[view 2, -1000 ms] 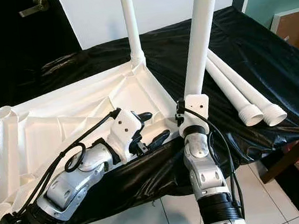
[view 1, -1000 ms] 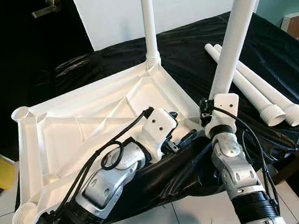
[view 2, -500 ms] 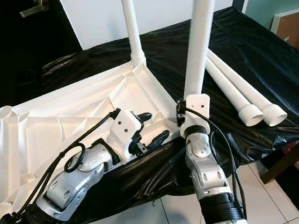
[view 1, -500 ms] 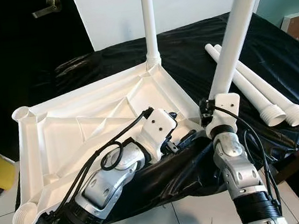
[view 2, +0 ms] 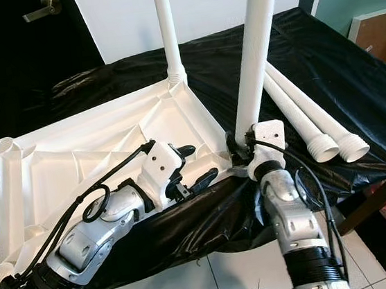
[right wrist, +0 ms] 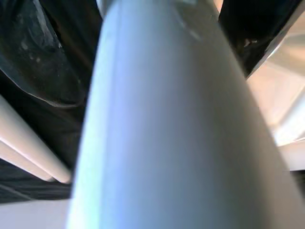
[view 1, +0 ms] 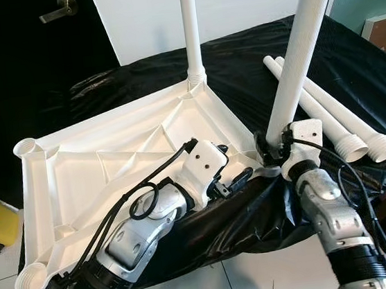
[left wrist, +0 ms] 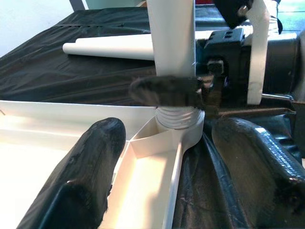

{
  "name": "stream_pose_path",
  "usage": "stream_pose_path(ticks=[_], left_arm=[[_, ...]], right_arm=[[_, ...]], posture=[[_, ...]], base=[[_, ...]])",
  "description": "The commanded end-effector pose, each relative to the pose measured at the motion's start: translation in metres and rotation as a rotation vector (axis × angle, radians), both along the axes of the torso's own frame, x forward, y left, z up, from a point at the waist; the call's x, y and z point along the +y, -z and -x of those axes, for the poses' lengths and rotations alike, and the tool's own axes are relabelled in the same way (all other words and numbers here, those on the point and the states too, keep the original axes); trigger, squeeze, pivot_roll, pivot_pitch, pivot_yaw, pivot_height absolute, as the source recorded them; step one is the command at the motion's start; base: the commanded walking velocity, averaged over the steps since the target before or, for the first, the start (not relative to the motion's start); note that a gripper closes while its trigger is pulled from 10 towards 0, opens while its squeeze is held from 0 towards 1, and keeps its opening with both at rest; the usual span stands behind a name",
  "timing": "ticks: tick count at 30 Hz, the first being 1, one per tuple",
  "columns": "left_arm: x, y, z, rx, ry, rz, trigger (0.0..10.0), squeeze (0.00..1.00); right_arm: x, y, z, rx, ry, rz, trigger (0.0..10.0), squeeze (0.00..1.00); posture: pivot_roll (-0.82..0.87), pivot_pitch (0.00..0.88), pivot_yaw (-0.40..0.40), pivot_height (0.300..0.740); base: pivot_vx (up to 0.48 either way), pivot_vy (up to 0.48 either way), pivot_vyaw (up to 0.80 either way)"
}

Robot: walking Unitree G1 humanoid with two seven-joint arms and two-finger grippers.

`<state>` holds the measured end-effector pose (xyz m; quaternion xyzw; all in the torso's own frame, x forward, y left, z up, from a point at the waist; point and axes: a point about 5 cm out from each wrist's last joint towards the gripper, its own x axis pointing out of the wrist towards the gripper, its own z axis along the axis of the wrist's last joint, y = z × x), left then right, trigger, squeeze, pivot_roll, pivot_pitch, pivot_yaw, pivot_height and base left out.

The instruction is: Building children table

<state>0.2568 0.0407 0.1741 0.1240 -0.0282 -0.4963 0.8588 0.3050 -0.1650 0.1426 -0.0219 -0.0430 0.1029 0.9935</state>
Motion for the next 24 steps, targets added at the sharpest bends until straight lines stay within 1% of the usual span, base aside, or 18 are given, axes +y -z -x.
stream_pose_path(ticks=[1, 3, 5, 6, 8, 12, 15, 16, 17, 18, 24], left_arm=[[-0.001, 0.005, 0.007, 0.032, 0.155, -0.038, 10.0, 0.00], [-0.001, 0.005, 0.007, 0.032, 0.155, -0.038, 10.0, 0.00], [-0.001, 0.005, 0.006, 0.030, 0.154, -0.041, 10.0, 0.00], [-0.001, 0.005, 0.006, 0.030, 0.154, -0.041, 10.0, 0.00], [-0.001, 0.005, 0.005, 0.029, 0.152, -0.041, 10.0, 0.00], [-0.001, 0.004, 0.005, 0.028, 0.153, -0.042, 10.0, 0.00], [-0.001, 0.004, 0.005, 0.028, 0.153, -0.042, 10.0, 0.00], [-0.001, 0.004, 0.005, 0.027, 0.152, -0.044, 10.0, 0.00], [0.000, 0.004, 0.005, 0.028, 0.154, -0.047, 10.0, 0.00], [0.000, 0.005, 0.006, 0.027, 0.159, -0.057, 10.0, 0.00], [0.001, 0.008, 0.007, 0.029, 0.164, -0.074, 10.0, 0.00]], right_arm=[[0.004, 0.002, -0.002, 0.016, -0.100, 0.016, 10.0, 0.00], [0.004, 0.002, -0.002, 0.016, -0.100, 0.016, 10.0, 0.00], [0.002, 0.000, -0.006, 0.025, -0.234, 0.095, 10.0, 0.00], [0.002, 0.000, -0.006, 0.025, -0.234, 0.095, 10.0, 0.00], [0.000, -0.002, -0.009, 0.031, -0.304, 0.140, 10.0, 0.00], [-0.001, -0.003, -0.013, 0.032, -0.345, 0.175, 10.0, 0.00], [-0.001, -0.003, -0.013, 0.032, -0.345, 0.175, 10.0, 0.00], [-0.001, -0.003, -0.014, 0.032, -0.363, 0.193, 10.0, 0.00], [-0.002, -0.002, -0.016, 0.037, -0.370, 0.212, 3.8, 0.00], [-0.005, 0.000, -0.017, 0.051, -0.370, 0.227, 0.0, 0.00], [-0.012, 0.007, -0.018, 0.097, -0.363, 0.229, 0.0, 0.00]], posture=[[-0.10, 0.065, 0.069, 0.740], [-0.10, 0.065, 0.069, 0.740], [-0.10, 0.065, 0.074, 0.740], [-0.10, 0.065, 0.074, 0.740], [-0.09, 0.064, 0.074, 0.740], [-0.09, 0.061, 0.074, 0.740], [-0.09, 0.061, 0.074, 0.740], [-0.09, 0.059, 0.073, 0.740], [-0.09, 0.058, 0.074, 0.740], [-0.09, 0.059, 0.072, 0.740], [-0.09, 0.061, 0.074, 0.740]], base=[[0.000, 0.000, 0.00], [0.000, 0.000, 0.00], [0.000, 0.000, 0.00], [0.000, 0.000, 0.00], [0.000, 0.000, 0.00], [0.000, 0.000, 0.00], [0.000, 0.000, 0.00], [0.000, 0.000, 0.00], [0.000, 0.000, 0.00], [0.000, 0.000, 0.00], [0.000, 0.000, 0.00]])
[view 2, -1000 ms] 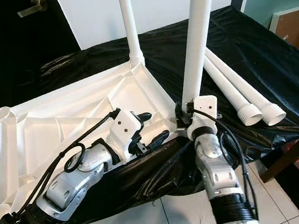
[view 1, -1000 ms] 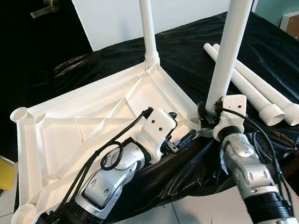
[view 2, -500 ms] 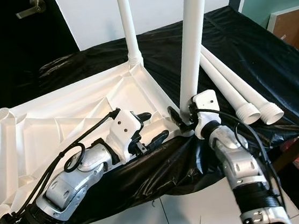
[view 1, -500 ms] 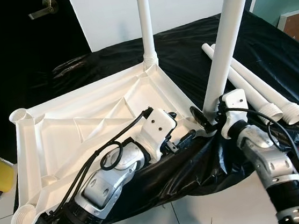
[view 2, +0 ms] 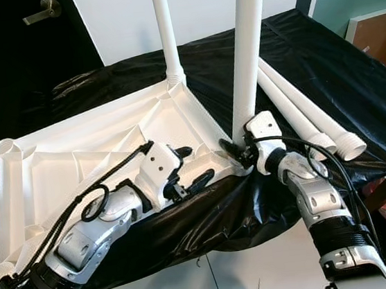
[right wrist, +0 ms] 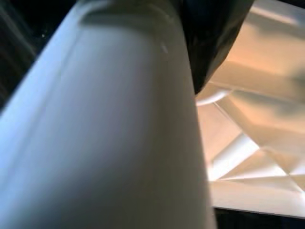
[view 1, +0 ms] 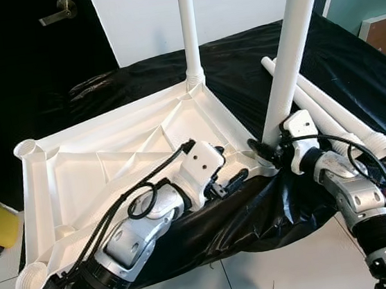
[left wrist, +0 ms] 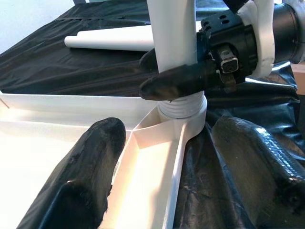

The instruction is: Building children table

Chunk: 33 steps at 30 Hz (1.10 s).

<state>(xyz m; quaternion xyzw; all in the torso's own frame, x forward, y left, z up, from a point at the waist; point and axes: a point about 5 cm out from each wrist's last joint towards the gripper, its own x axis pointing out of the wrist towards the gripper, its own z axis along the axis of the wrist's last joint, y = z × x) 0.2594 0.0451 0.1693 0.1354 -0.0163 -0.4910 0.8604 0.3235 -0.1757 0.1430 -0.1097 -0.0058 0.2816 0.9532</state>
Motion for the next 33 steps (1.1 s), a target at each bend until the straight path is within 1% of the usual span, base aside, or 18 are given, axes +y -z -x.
stream_pose_path(ticks=[1, 5, 6, 7, 8, 9, 11, 13, 17, 19, 20, 21, 24, 25, 28, 30, 32, 33], left_arm=[[-0.004, 0.003, 0.009, 0.024, 0.178, -0.042, 10.0, 0.00], [-0.003, 0.003, 0.007, 0.025, 0.174, -0.044, 10.0, 0.00], [-0.003, 0.003, 0.007, 0.025, 0.174, -0.045, 10.0, 0.00], [-0.003, 0.003, 0.007, 0.025, 0.174, -0.045, 10.0, 0.00], [-0.002, 0.004, 0.006, 0.025, 0.167, -0.047, 10.0, 0.00], [0.001, 0.007, 0.003, 0.030, 0.142, -0.055, 10.0, 0.00], [0.002, 0.008, 0.002, 0.032, 0.136, -0.057, 10.0, 0.00], [0.007, 0.011, -0.004, 0.037, 0.089, -0.065, 10.0, 0.00], [0.010, 0.011, -0.007, 0.036, 0.059, -0.070, 10.0, 0.00], [0.014, 0.011, -0.011, 0.036, 0.034, -0.075, 10.0, 0.00], [0.014, 0.011, -0.011, 0.036, 0.034, -0.075, 10.0, 0.00], [0.015, 0.011, -0.012, 0.036, 0.025, -0.076, 10.0, 0.00], [0.021, 0.011, -0.018, 0.031, -0.027, -0.084, 10.0, 0.00], [0.021, 0.011, -0.018, 0.031, -0.027, -0.084, 10.0, 0.00], [0.024, 0.011, -0.024, 0.034, -0.067, -0.081, 10.0, 0.00], [0.029, 0.011, -0.031, 0.042, -0.119, -0.075, 10.0, 0.00], [0.031, 0.011, -0.033, 0.045, -0.135, -0.072, 10.0, 0.00], [0.034, 0.011, -0.036, 0.050, -0.158, -0.073, 10.0, 0.00]], right_arm=[[-0.002, 0.007, 0.000, 0.031, -0.004, 0.034, 0.0, 0.00], [-0.005, 0.011, 0.000, 0.048, 0.009, 0.030, 0.0, 0.00], [-0.005, 0.012, 0.000, 0.049, 0.009, 0.029, 0.7, 0.00], [-0.005, 0.012, 0.000, 0.049, 0.009, 0.029, 0.7, 0.00], [-0.006, 0.012, 0.000, 0.052, 0.024, 0.024, 10.0, 0.00], [-0.006, 0.015, 0.000, 0.056, 0.068, 0.016, 10.0, 0.00], [-0.006, 0.015, 0.000, 0.056, 0.079, 0.015, 10.0, 0.00], [-0.004, 0.018, 0.001, 0.064, 0.140, -0.010, 10.0, 0.00], [-0.001, 0.020, 0.002, 0.069, 0.191, -0.027, 10.0, 0.00], [0.001, 0.023, 0.003, 0.080, 0.282, -0.069, 10.0, 0.00], [0.001, 0.023, 0.003, 0.080, 0.282, -0.069, 10.0, 0.00], [0.001, 0.024, 0.003, 0.086, 0.320, -0.089, 10.0, 0.00], [0.008, 0.027, 0.005, 0.092, 0.404, -0.145, 10.0, 0.00], [0.008, 0.027, 0.005, 0.092, 0.404, -0.145, 10.0, 0.00], [0.011, 0.030, 0.007, 0.098, 0.477, -0.173, 10.0, 0.00], [0.017, 0.031, 0.011, 0.093, 0.555, -0.203, 10.0, 0.00], [0.019, 0.031, 0.012, 0.090, 0.582, -0.208, 10.0, 0.00], [0.021, 0.031, 0.013, 0.083, 0.627, -0.217, 10.0, 0.00]], posture=[[-0.09, 0.061, 0.074, 0.740], [-0.09, 0.063, 0.078, 0.740], [-0.09, 0.063, 0.078, 0.740], [-0.09, 0.063, 0.078, 0.740], [-0.09, 0.066, 0.081, 0.740], [-0.09, 0.068, 0.081, 0.740], [-0.09, 0.068, 0.081, 0.740], [-0.09, 0.072, 0.079, 0.740], [-0.09, 0.075, 0.077, 0.740], [-0.09, 0.077, 0.076, 0.740], [-0.09, 0.077, 0.076, 0.740], [-0.09, 0.078, 0.078, 0.740], [-0.09, 0.080, 0.080, 0.740], [-0.09, 0.080, 0.080, 0.740], [-0.08, 0.080, 0.080, 0.740], [-0.08, 0.084, 0.082, 0.740], [-0.08, 0.084, 0.082, 0.740], [-0.08, 0.085, 0.080, 0.740]], base=[[0.000, 0.000, 0.00], [0.000, 0.000, 0.00], [0.000, 0.000, 0.00], [0.000, 0.000, 0.00], [0.000, 0.000, 0.00], [0.000, 0.000, 0.00], [0.000, 0.000, 0.00], [0.000, 0.000, 0.00], [0.000, 0.000, 0.00], [0.000, 0.000, 0.00], [0.000, 0.000, 0.00], [0.000, 0.000, 0.00], [0.000, 0.000, 0.00], [0.000, 0.000, 0.00], [0.000, 0.000, 0.00], [0.000, 0.000, 0.00], [0.000, 0.000, 0.00], [0.000, 0.000, 0.00]])
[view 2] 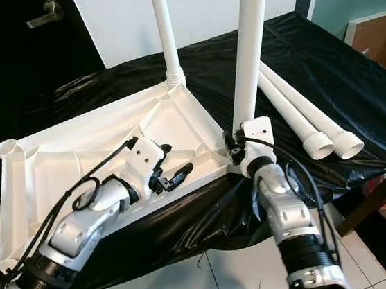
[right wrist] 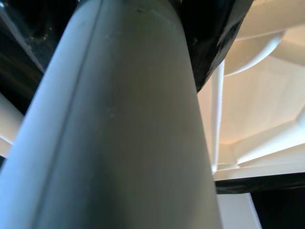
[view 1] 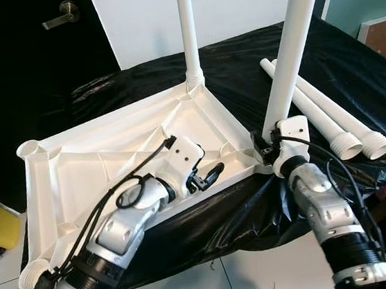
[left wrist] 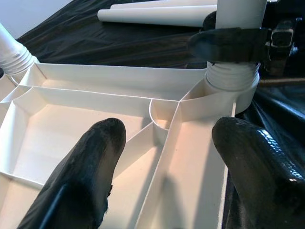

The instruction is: Building children table

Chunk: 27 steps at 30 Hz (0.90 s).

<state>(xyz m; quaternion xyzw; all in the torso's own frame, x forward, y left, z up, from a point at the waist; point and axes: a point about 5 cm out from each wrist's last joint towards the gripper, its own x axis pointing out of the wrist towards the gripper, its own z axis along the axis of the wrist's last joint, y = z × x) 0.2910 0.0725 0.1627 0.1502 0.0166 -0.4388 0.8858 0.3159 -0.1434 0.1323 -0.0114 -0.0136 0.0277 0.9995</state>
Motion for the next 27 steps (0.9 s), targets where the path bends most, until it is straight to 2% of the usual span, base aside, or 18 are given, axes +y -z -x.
stream_pose_path(ticks=[1, 5, 14, 15, 20, 24, 25, 27], left_arm=[[0.010, 0.005, -0.007, 0.026, -0.057, -0.029, 10.0, 0.00], [0.021, 0.007, -0.013, 0.032, -0.110, -0.053, 10.0, 0.00], [0.031, 0.013, -0.018, 0.058, -0.142, -0.103, 10.0, 0.00], [0.032, 0.014, -0.018, 0.061, -0.142, -0.106, 10.0, 0.00], [0.036, 0.014, -0.018, 0.072, -0.141, -0.113, 10.0, 0.00], [0.037, 0.014, -0.018, 0.074, -0.145, -0.118, 10.0, 0.00], [0.042, 0.013, -0.021, 0.069, -0.160, -0.128, 10.0, 0.00], [0.048, 0.011, -0.023, 0.067, -0.176, -0.135, 10.0, 0.00]], right_arm=[[-0.009, 0.020, 0.006, 0.094, 0.155, -0.049, 10.0, 0.00], [-0.002, 0.015, 0.007, 0.067, 0.243, -0.073, 10.0, 0.00], [0.002, 0.011, 0.010, 0.036, 0.245, -0.069, 10.0, 0.00], [0.001, 0.010, 0.010, 0.025, 0.236, -0.073, 10.0, 1.00], [0.000, 0.004, 0.017, -0.037, 0.168, -0.064, 10.0, 1.00], [0.000, 0.004, 0.018, -0.040, 0.164, -0.061, 10.0, 1.00], [0.000, 0.005, 0.021, -0.045, 0.149, -0.056, 10.0, 0.00], [0.000, 0.006, 0.025, -0.048, 0.133, -0.048, 10.0, 0.00]], posture=[[-0.08, 0.085, 0.080, 0.740], [-0.08, 0.088, 0.084, 0.740], [-0.08, 0.088, 0.087, 0.740], [-0.08, 0.088, 0.087, 0.740], [-0.07, 0.085, 0.086, 0.740], [-0.07, 0.084, 0.084, 0.740], [-0.07, 0.084, 0.081, 0.740], [-0.07, 0.084, 0.078, 0.740]], base=[[0.000, 0.000, 0.00], [0.000, 0.000, 0.00], [0.000, 0.000, 0.00], [0.000, 0.000, 0.00], [0.000, 0.000, 0.00], [0.000, 0.000, 0.00], [0.000, 0.000, 0.00], [0.000, 0.000, 0.00]])
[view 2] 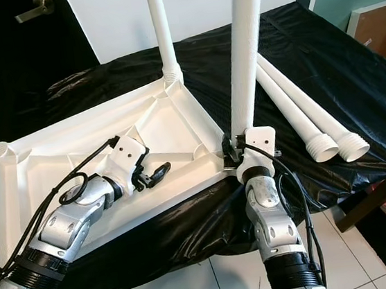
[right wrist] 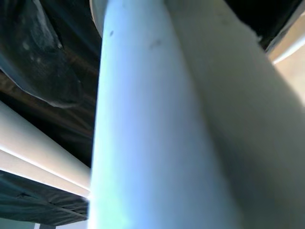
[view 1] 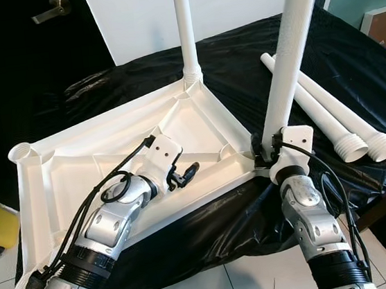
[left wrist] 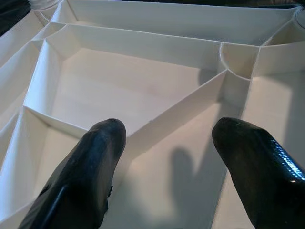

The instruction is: Building children table

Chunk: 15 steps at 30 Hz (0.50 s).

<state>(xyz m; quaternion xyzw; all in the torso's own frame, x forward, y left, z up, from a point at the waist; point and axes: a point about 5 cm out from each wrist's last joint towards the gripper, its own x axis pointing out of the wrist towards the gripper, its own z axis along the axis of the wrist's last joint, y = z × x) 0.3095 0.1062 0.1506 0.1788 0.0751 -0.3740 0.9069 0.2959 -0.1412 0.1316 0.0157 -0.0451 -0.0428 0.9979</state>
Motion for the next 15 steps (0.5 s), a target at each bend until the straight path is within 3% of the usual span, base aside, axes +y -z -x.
stream_pose_path(ticks=[1, 10, 15], left_arm=[[0.014, -0.001, -0.005, 0.010, -0.026, -0.037, 10.0, 0.00], [0.041, -0.013, -0.015, -0.030, -0.120, -0.068, 10.0, 0.00], [0.047, -0.013, -0.015, -0.030, -0.127, -0.090, 10.0, 0.00]], right_arm=[[-0.002, 0.006, 0.005, 0.016, -0.007, 0.009, 10.0, 0.00], [-0.013, 0.015, 0.028, 0.012, -0.052, 0.027, 10.0, 0.00], [-0.015, 0.016, 0.032, 0.012, -0.055, 0.021, 10.0, 0.00]], posture=[[-0.07, 0.084, 0.078, 0.740], [-0.06, 0.089, 0.082, 0.740], [-0.07, 0.094, 0.091, 0.740]], base=[[0.000, 0.000, 0.00], [0.000, 0.000, 0.00], [0.000, 0.000, 0.00]])
